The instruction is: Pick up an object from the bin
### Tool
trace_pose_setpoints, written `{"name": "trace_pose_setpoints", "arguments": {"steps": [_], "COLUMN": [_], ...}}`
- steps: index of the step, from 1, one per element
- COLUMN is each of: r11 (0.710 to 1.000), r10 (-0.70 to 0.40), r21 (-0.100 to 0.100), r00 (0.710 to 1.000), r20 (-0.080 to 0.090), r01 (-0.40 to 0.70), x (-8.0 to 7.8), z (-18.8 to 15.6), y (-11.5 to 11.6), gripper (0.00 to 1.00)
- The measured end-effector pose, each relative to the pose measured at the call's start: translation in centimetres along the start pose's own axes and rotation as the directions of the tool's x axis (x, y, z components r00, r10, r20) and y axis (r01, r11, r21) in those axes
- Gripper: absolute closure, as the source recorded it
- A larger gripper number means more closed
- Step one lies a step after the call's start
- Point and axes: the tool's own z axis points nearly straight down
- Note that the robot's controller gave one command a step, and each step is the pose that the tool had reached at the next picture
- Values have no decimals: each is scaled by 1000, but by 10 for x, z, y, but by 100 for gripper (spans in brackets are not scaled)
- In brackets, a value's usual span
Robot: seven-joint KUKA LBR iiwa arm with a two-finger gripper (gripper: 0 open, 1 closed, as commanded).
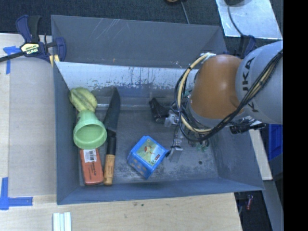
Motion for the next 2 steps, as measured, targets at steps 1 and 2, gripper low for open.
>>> {"name": "trace_pose_setpoints", "arguments": {"steps": [1,2], "r11": [702,962], "r10": [-713,-271], "r21": [-3,0], "r00": [702,962], "r20": [-2,-7], "r01": [713,271], "x": [-23,13], "z": [17,63], "y": [51,67], "gripper": [0,0]}}
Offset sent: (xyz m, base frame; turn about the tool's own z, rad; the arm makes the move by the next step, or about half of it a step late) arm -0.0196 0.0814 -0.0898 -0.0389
